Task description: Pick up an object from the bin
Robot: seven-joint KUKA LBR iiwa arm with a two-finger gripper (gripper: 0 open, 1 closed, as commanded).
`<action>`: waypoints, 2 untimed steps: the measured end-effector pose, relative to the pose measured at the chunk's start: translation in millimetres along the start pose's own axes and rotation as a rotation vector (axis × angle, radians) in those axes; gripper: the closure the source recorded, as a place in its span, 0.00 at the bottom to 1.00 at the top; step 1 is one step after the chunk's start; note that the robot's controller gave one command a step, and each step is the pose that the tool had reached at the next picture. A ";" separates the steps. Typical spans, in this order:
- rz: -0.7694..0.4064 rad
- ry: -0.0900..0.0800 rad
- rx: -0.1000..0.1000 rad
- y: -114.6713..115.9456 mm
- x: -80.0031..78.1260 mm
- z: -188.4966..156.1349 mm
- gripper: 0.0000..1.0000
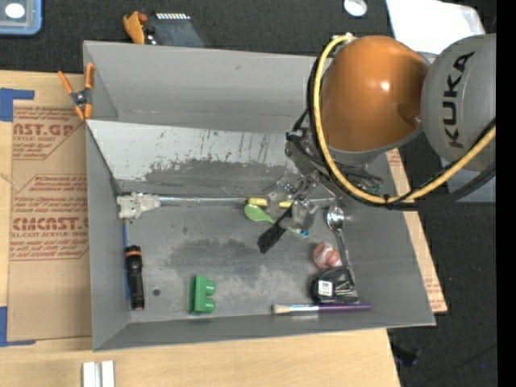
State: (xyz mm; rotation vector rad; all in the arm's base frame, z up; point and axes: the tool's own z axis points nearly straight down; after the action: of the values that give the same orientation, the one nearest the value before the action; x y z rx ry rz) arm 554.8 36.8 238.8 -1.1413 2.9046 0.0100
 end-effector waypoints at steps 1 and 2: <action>0.125 0.002 0.001 -12.8 0.8 11.6 1.00; -0.045 0.002 0.001 -19.6 -7.3 1.3 1.00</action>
Offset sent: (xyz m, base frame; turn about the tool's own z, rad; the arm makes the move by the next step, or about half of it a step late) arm 0.0304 -0.0129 0.0137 -0.3140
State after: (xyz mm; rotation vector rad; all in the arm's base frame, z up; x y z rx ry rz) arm 573.6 27.5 237.7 -1.2071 2.8793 0.0073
